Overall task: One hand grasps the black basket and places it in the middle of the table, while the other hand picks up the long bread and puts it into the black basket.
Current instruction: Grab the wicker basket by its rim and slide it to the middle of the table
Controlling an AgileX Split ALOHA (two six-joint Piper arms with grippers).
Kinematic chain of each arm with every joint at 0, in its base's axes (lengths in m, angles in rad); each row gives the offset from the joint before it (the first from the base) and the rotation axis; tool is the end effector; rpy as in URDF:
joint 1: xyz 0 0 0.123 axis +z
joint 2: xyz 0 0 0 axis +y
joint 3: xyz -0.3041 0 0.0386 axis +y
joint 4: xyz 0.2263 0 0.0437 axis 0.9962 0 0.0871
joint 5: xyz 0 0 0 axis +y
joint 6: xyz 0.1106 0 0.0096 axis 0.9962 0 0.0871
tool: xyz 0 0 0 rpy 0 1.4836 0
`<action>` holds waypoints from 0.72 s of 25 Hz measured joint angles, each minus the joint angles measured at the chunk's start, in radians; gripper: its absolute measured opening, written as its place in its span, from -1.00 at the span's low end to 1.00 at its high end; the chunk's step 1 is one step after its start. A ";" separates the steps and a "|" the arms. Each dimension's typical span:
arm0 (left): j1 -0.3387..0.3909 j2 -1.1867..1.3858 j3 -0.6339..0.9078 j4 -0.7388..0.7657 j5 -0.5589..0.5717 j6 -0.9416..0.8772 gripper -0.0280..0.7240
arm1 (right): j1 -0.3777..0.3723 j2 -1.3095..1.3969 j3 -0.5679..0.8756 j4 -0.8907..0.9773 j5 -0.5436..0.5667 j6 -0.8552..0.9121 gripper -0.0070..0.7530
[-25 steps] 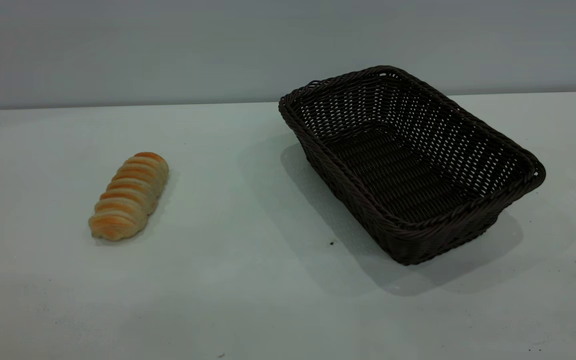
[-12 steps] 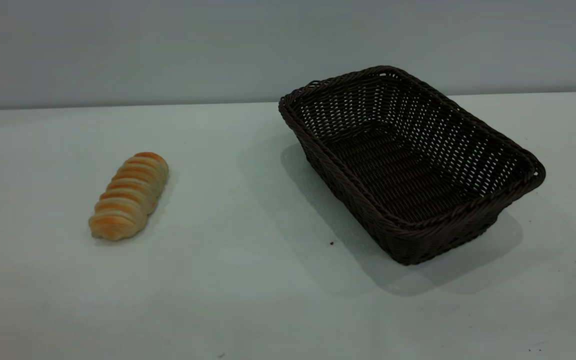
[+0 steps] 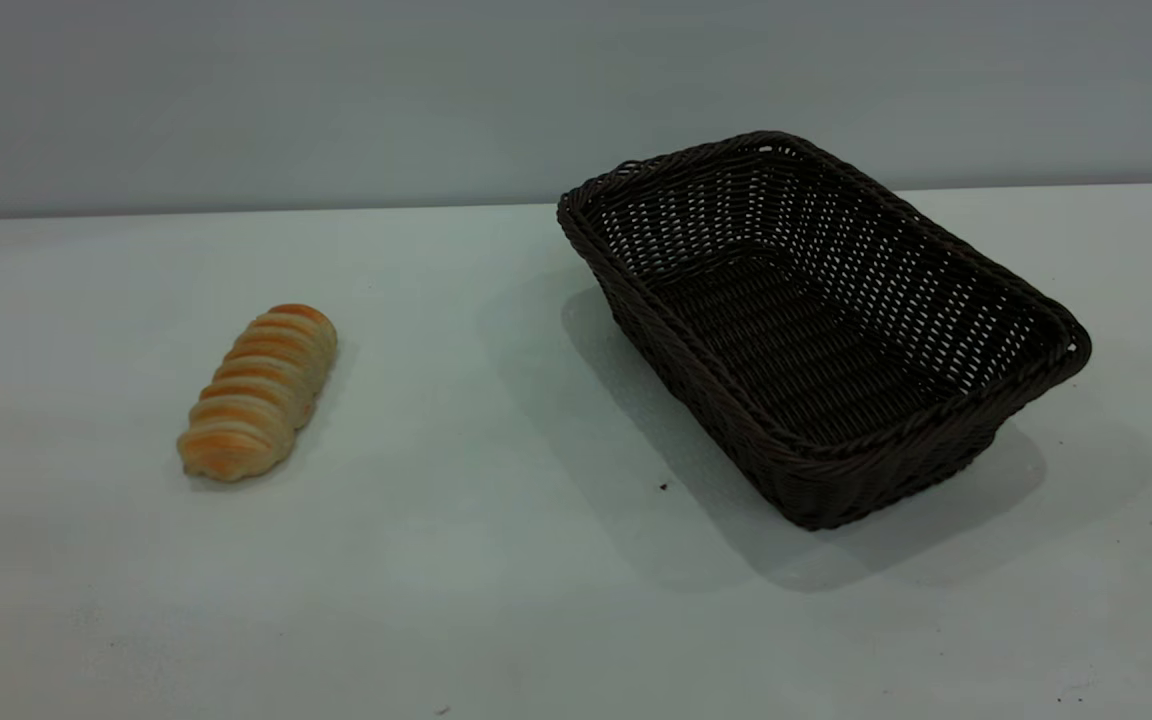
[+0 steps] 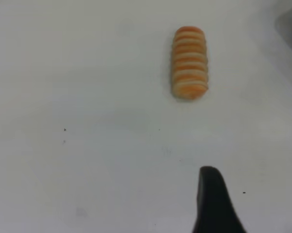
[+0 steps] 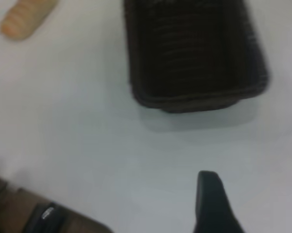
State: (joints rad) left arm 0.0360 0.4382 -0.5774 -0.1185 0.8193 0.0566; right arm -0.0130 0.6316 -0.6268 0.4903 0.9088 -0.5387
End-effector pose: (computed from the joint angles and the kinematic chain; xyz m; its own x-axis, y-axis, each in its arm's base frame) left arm 0.0513 -0.0078 0.3001 -0.5562 -0.0445 -0.8299 0.0223 0.9974 -0.0684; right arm 0.0787 0.0402 0.3049 -0.6192 -0.1961 -0.7604 -0.4018 0.9110 0.0923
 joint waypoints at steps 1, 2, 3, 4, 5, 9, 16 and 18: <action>0.000 0.034 -0.010 0.000 -0.015 0.000 0.34 | 0.000 0.055 -0.009 0.023 -0.008 -0.033 0.29; 0.000 0.071 -0.019 0.000 -0.032 0.000 0.35 | 0.000 0.122 -0.019 0.044 -0.014 -0.060 0.34; 0.000 0.105 -0.031 -0.003 -0.044 0.000 0.36 | 0.000 0.179 -0.027 0.069 -0.021 -0.078 0.38; 0.000 0.134 -0.042 -0.010 -0.059 -0.001 0.36 | 0.000 0.247 -0.033 0.093 -0.028 -0.095 0.44; 0.000 0.155 -0.051 -0.019 -0.074 -0.002 0.37 | 0.000 0.303 -0.037 0.113 -0.034 -0.105 0.48; 0.000 0.213 -0.071 -0.025 -0.117 -0.002 0.37 | 0.000 0.540 -0.043 0.224 -0.072 -0.115 0.54; 0.000 0.217 -0.071 -0.018 -0.130 0.026 0.37 | 0.000 0.826 -0.044 0.449 -0.210 -0.146 0.44; 0.000 0.217 -0.071 -0.019 -0.130 0.030 0.37 | 0.000 0.896 -0.046 0.504 -0.254 -0.167 0.43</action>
State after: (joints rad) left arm 0.0360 0.6556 -0.6482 -0.1371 0.6892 0.0866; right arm -0.0130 1.5273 -0.6730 0.9941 0.6544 -0.7057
